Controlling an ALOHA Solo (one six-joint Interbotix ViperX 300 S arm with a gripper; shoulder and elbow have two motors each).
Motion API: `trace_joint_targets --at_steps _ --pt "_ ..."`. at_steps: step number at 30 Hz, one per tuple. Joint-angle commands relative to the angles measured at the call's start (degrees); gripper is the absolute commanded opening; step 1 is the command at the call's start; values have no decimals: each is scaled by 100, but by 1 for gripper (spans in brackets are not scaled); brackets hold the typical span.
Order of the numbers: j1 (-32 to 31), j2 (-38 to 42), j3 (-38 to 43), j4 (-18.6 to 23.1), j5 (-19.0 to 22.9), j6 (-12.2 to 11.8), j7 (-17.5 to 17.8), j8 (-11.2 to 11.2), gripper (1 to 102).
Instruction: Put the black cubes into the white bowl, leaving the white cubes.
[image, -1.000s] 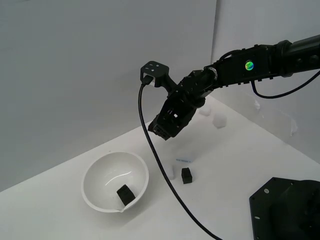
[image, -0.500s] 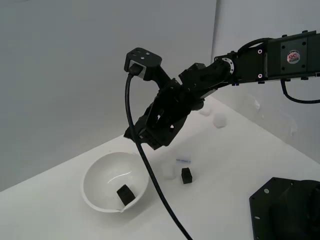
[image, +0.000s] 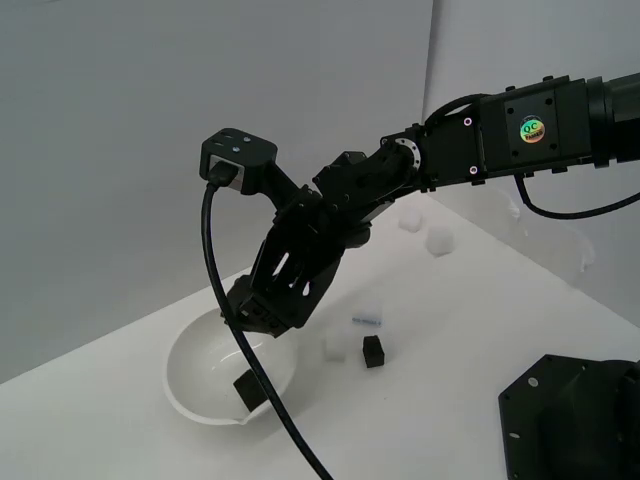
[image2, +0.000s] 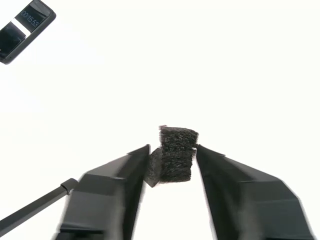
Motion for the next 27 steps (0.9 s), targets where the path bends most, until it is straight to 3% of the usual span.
trace_joint_targets --at_steps 1,6,11,18,23,27 --pt "-105 44 88 -114 -158 -202 0 53 72" --pt "-141 -18 35 -105 -141 -299 9 53 94" --pt "-26 97 158 53 9 -290 211 53 94" --pt "571 554 606 589 571 -237 448 88 94" --pt "1072 940 1011 896 879 -26 510 88 94" --pt "1424 1037 1099 1081 1063 211 826 97 94"
